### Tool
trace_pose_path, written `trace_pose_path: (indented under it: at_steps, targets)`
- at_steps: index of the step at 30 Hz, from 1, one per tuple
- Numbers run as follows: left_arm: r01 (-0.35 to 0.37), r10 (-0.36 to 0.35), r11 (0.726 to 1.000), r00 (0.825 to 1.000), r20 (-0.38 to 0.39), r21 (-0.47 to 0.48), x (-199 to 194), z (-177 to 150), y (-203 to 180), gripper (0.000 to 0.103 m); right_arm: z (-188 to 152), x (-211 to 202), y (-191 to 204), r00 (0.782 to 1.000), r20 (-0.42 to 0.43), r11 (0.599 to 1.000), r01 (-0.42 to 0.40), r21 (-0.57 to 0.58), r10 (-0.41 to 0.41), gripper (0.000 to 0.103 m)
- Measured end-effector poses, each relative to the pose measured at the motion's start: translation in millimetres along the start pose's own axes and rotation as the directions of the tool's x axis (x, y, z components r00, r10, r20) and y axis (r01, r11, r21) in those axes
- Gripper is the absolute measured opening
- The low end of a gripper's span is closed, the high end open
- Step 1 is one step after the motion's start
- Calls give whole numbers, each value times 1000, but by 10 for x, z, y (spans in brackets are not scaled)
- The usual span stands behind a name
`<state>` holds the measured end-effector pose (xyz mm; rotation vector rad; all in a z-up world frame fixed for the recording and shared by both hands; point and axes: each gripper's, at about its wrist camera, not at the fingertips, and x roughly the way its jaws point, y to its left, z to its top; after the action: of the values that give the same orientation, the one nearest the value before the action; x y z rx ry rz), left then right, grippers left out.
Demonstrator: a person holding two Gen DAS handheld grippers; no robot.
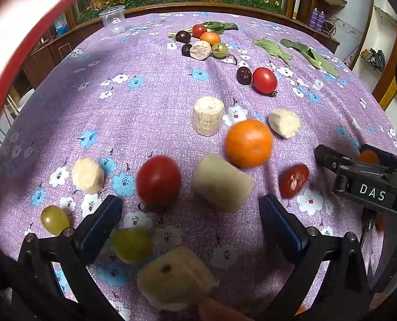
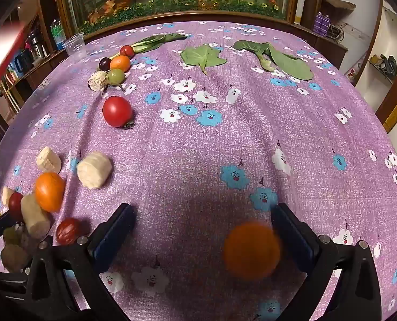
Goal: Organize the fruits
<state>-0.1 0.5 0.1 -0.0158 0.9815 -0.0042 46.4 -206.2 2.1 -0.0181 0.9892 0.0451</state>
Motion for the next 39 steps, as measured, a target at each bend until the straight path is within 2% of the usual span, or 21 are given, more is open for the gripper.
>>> trace_pose_path:
  at_steps: [21,27,29,31,33,36,39]
  targets:
    - [-8,8,1000,1000,-2,5,16,7,-23,103,-3,5,6,1000,7,1000,5,0,-5,103]
    - [-11,11,1000,1000,-3,-2,13,20,-4,103,74,61,101,997,48,996,58,68,-61,102]
    - [12,-12,1000,1000,8,17,-13,-13,17,103,108,90,142,997,46,995,64,79,-67,103]
    - [-13,12,1000,998,58,24,-102,-21,11,103,134,108,174,996,46,995,66,79,-70,102]
    - [-54,48,998,988,147,34,-293,-41,20,103,170,134,196,997,48,997,51,59,-54,103]
    - [-58,50,998,978,200,31,-516,-45,76,103,222,158,197,999,46,1000,1,-3,-1,103]
    - [-57,50,998,971,236,19,-726,-58,150,103,294,157,265,993,-73,980,-106,-166,95,103]
